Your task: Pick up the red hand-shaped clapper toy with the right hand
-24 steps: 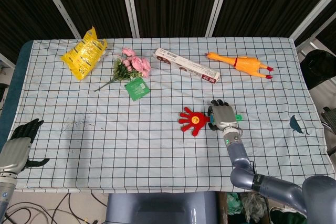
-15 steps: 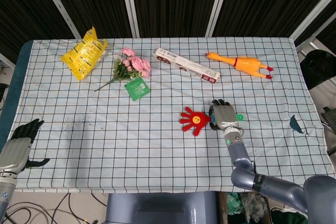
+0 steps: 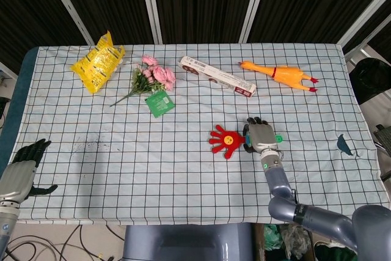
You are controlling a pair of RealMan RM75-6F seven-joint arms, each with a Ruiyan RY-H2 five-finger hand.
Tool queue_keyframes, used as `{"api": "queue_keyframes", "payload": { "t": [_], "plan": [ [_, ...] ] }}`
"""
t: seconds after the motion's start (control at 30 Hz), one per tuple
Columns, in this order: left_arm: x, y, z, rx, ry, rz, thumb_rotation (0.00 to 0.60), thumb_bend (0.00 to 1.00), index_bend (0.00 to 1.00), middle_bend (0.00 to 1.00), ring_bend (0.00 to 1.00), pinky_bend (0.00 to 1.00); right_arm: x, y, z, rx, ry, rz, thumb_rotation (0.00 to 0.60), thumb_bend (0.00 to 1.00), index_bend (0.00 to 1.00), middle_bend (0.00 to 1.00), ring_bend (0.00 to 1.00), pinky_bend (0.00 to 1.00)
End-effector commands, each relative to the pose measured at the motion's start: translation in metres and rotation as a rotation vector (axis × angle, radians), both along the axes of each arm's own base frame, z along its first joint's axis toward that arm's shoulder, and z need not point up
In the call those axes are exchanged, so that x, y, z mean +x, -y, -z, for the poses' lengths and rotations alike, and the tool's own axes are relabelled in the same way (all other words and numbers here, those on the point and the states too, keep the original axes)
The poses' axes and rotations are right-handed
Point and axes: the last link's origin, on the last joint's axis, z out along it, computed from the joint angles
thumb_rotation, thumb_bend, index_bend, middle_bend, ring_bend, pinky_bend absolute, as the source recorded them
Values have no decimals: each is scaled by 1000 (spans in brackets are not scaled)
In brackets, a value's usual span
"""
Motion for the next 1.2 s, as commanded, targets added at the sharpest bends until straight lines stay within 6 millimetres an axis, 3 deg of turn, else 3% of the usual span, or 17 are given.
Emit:
{"api": "queue_keyframes", "payload": {
  "t": [0.03,0.43,0.8,1.2],
  "plan": [
    [0,0,0,0,-1,0,600,0,0,0,0,0,1,0,1,1,2,-1,600,327,496,145,85,152],
    [0,0,-1,2,-5,-1,600,0,0,0,0,0,2,-1,1,1,6,-4,600,349,519,161,89,151],
    [0,-1,0,5,-7,-2,600,0,0,0,0,0,8,-3,-5,-19,49,-39,600,503,652,304,226,237],
    [0,1,0,-2,-7,-5,600,0,0,0,0,0,15,-6,-16,-49,121,-59,600,561,717,518,458,385]
  ]
}}
